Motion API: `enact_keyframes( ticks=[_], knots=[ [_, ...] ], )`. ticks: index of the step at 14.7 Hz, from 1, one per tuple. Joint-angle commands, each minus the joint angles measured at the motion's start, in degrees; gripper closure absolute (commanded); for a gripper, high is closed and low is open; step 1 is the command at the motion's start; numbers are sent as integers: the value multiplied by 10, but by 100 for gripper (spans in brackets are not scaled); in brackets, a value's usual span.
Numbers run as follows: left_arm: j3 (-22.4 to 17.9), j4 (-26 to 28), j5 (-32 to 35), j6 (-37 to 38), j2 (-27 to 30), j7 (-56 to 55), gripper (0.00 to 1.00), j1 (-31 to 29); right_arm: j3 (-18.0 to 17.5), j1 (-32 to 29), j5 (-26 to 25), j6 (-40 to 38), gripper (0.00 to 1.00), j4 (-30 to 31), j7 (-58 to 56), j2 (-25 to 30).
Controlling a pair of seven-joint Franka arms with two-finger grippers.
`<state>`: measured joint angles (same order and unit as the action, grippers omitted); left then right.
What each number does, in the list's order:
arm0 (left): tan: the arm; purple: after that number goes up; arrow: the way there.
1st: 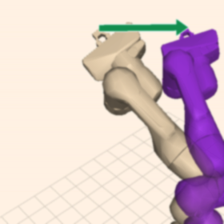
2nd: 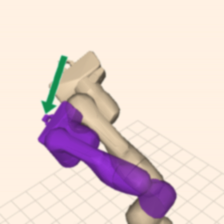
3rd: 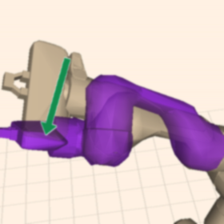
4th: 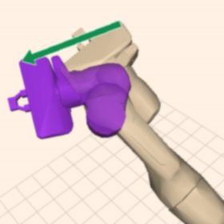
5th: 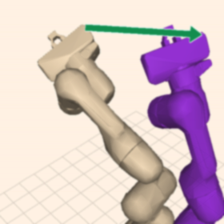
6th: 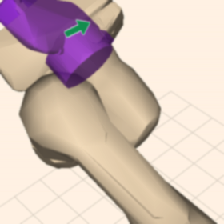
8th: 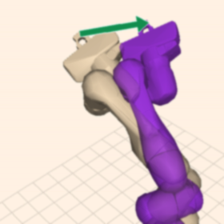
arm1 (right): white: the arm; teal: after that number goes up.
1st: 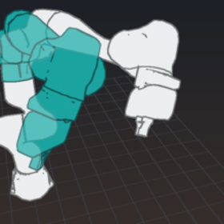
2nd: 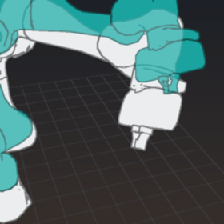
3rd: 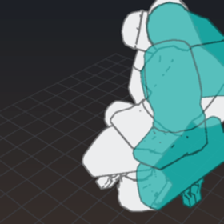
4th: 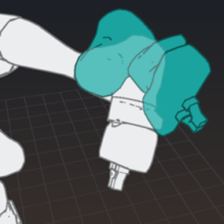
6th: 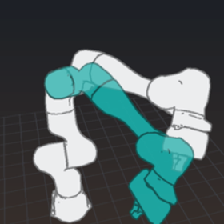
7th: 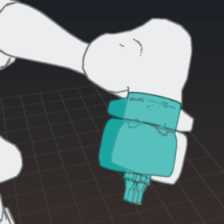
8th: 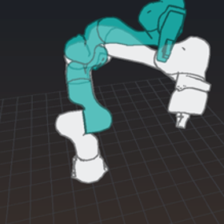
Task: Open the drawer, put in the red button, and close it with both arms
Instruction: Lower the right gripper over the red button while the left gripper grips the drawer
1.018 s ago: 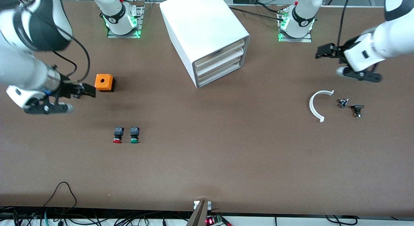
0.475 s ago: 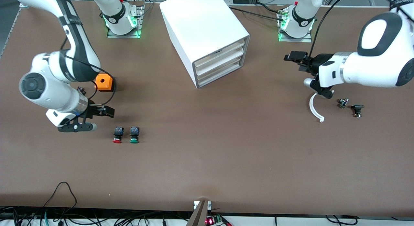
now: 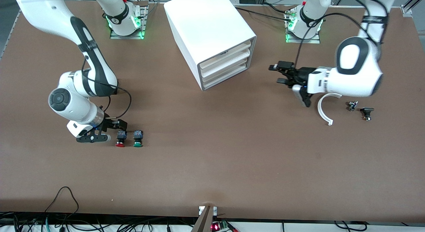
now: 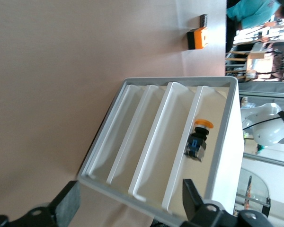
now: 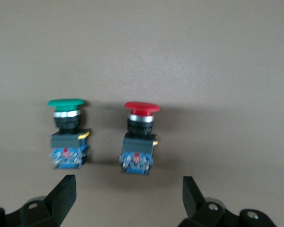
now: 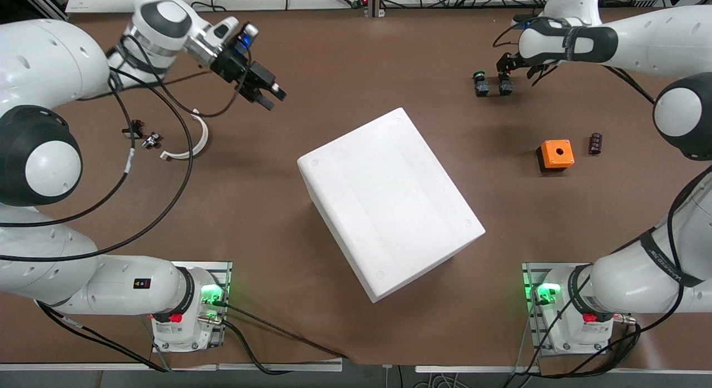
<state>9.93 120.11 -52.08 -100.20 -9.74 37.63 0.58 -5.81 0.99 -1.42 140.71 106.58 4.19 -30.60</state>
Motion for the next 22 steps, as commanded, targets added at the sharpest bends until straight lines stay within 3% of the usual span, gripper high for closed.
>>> enact_keyframes(
  ticks=[1, 5, 11, 13, 16, 20, 22],
  knots=[
    [41, 51, -57, -56, -11, 62, 20, 2, 2, -6, -5, 47, 0, 2, -14, -30],
    [55, 56, -89, -55, -61, 139, 35, 1, 2, -5, -3, 76, 1, -1, -9, -55],
    [75, 115, -222, -55, -113, 293, 38, 2, 2, -6, -3, 75, 4, -1, -6, -59],
    [83, 127, -257, -55, -127, 319, 38, 2, 2, -5, -3, 74, 21, -1, -7, -59],
    [105, 144, -298, -55, -130, 330, 38, 2, 2, -5, -3, 72, 56, -1, -8, -59],
    [117, 157, -304, -54, -137, 344, 50, 2, 1, -5, -3, 71, 99, -4, -8, -59],
    [119, 157, -304, -52, -149, 364, 68, 2, 1, -5, -3, 71, 100, -7, -15, -59]
  ],
)
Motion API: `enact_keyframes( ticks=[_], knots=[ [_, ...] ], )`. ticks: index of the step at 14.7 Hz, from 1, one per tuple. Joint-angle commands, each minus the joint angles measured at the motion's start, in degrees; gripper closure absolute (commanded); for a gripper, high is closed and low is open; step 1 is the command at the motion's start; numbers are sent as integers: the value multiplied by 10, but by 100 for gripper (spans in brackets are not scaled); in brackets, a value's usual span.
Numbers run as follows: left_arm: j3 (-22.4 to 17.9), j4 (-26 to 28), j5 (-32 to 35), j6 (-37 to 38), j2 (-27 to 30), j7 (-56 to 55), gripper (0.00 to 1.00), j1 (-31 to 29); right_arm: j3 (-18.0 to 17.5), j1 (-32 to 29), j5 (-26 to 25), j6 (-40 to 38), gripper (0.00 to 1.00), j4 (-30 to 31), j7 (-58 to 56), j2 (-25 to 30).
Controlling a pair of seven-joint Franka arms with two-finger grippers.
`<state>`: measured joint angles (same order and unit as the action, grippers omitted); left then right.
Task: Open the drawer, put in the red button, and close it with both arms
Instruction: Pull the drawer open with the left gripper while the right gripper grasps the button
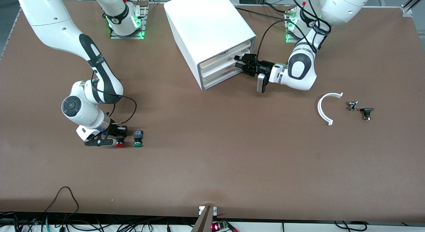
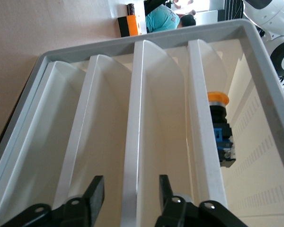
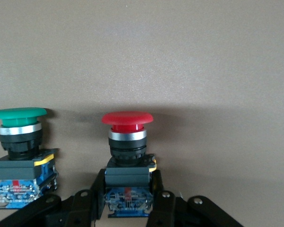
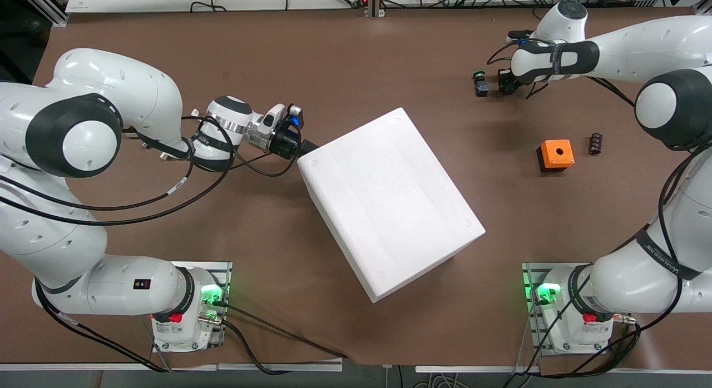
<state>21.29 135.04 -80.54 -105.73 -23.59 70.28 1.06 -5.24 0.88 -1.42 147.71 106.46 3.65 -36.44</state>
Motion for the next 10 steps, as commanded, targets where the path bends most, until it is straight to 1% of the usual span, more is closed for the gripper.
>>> enact_keyframes(
  ticks=[1, 2, 3, 7, 10],
  knots=[
    [8, 8, -20, 4, -17, 41, 77, -3, -5, -4, -3, 0, 100, -7, -9, 1],
    [10, 8, -20, 4, -19, 41, 90, -4, -5, -1, -3, -11, 100, -13, -7, 4],
    [10, 7, -20, 4, -19, 40, 100, -4, -7, 0, -2, -42, 100, -27, -4, 6],
    [9, 1, -17, 7, -19, 19, 100, -18, -8, -1, 4, -165, 100, -97, -2, 23],
    [8, -16, -7, 14, -17, -20, 100, -42, -11, 0, 5, -278, 100, -160, 36, 34]
  ],
)
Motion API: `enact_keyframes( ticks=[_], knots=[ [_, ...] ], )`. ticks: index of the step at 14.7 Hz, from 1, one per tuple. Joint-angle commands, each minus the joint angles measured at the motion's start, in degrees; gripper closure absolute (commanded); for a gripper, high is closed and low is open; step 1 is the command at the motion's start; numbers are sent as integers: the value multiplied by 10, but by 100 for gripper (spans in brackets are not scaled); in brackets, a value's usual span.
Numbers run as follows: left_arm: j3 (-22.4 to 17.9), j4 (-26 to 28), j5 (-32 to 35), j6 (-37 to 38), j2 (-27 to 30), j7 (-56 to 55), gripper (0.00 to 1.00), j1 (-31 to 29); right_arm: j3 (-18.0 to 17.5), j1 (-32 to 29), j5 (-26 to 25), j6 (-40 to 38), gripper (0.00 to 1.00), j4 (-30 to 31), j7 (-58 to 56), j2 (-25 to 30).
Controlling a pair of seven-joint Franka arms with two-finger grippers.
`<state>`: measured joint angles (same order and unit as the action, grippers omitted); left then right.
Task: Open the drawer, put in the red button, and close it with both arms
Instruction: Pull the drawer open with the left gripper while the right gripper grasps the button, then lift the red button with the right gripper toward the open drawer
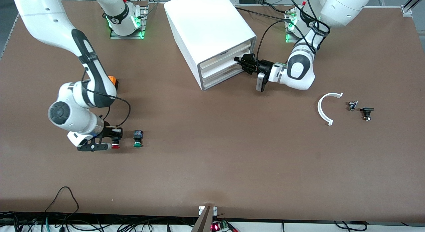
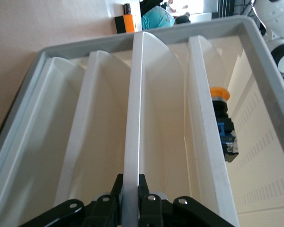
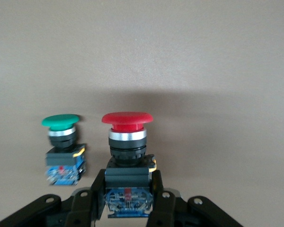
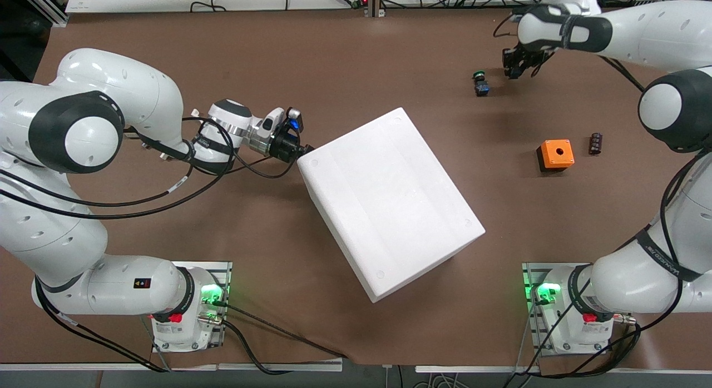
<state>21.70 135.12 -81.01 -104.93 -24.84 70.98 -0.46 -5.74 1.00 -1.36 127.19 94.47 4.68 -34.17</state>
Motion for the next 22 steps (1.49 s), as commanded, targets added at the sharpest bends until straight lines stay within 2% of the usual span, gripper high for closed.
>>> enact_keyframes(
  ticks=[1, 5, 7, 10, 12, 15, 18, 19, 22],
  knots=[
    [2, -27, 19, 14, -6, -42, 100, -32, -15, 1, 5, -107, 100, -62, 44, 14],
    [2, -97, 131, 18, -6, -137, 100, -79, -51, 1, 6, -223, 100, -147, 121, 16],
    [1, -143, 188, 44, -17, -186, 100, -100, -74, 1, 7, -271, 100, -184, 171, 16],
    [1, -200, 241, 75, -45, -219, 100, -131, -127, 2, 4, -313, 100, -226, 287, 16],
    [1, -217, 262, 78, -57, -223, 100, -141, -160, 9, 0, -318, 100, -239, 374, 16],
    [-1, -224, 278, 78, -62, -224, 100, -144, -168, 49, -1, -315, 100, -243, 471, 16],
    [-5, -232, 298, 78, -64, -223, 100, -145, -168, 90, -6, -316, 100, -274, 553, 16],
    [-5, -233, 304, 79, -63, -222, 1, -146, -168, 103, -8, -315, 100, -281, 583, 16],
    [-5, -247, 323, 89, -58, -226, 0, -154, -165, 147, -11, -303, 100, -285, 673, 16]
  ],
)
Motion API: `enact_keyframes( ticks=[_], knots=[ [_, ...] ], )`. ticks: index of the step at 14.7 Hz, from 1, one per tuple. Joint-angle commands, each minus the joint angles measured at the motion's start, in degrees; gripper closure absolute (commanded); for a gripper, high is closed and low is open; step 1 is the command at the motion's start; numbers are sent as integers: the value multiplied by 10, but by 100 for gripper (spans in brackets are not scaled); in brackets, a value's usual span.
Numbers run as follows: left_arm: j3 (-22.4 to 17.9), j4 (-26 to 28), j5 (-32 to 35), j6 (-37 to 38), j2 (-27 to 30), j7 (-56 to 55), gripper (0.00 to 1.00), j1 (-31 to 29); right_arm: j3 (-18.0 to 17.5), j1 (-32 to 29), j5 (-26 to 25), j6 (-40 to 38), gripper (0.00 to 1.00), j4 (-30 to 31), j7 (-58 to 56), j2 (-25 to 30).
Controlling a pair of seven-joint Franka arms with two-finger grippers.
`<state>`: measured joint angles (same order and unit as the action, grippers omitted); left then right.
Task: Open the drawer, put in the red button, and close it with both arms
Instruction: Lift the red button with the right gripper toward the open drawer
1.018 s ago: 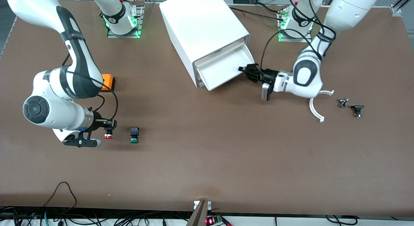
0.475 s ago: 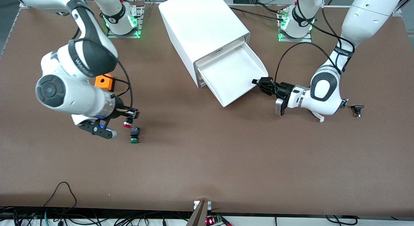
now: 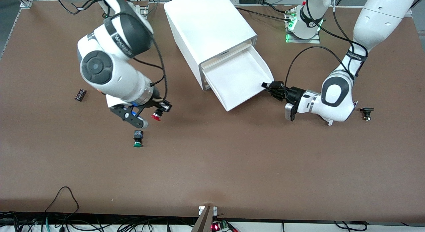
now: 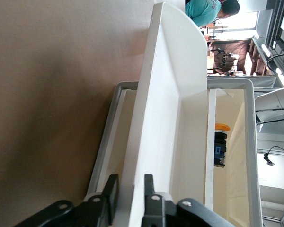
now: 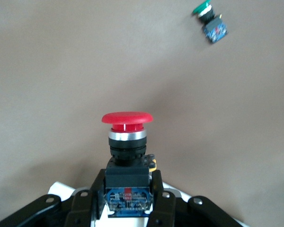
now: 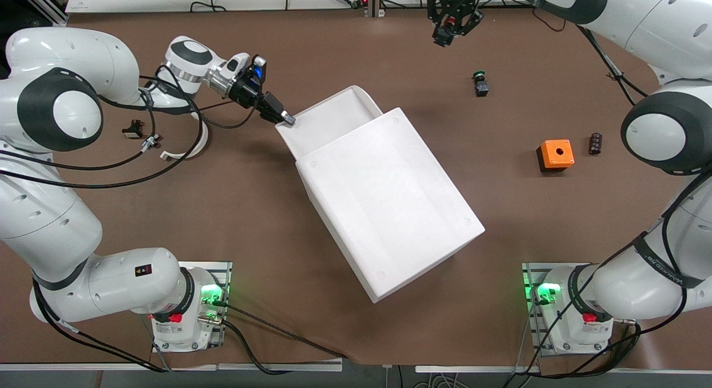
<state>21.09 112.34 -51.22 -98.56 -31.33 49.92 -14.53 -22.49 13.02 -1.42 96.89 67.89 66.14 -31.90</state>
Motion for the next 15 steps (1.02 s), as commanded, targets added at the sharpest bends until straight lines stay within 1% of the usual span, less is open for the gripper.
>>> enact_keyframes(
  ticks=[1, 2, 4, 7, 10, 12, 15],
  knots=[
    [1, -32, 36, 37, 7, -35, 0, -15, 3, 39, -11, 8, 100, -19, 86, -7],
    [1, -47, 52, 51, 9, -64, 0, -17, 3, 52, -11, 19, 100, -19, 117, -7],
    [1, -96, 101, 95, 17, -138, 0, -20, 3, 81, -19, 46, 100, -19, 185, -8],
    [2, -170, 189, 151, 29, -264, 0, -21, 3, 136, -54, 90, 100, -18, 288, -16],
    [9, -241, 278, 200, 30, -383, 0, -20, 3, 187, -96, 130, 100, -18, 391, -39],
    [12, -262, 307, 212, 46, -446, 0, -14, 3, 211, -122, 162, 100, -18, 452, -63],
    [13, -265, 407, 208, 78, -506, 0, 12, 4, 236, -142, 212, 100, -18, 521, -103]
  ],
)
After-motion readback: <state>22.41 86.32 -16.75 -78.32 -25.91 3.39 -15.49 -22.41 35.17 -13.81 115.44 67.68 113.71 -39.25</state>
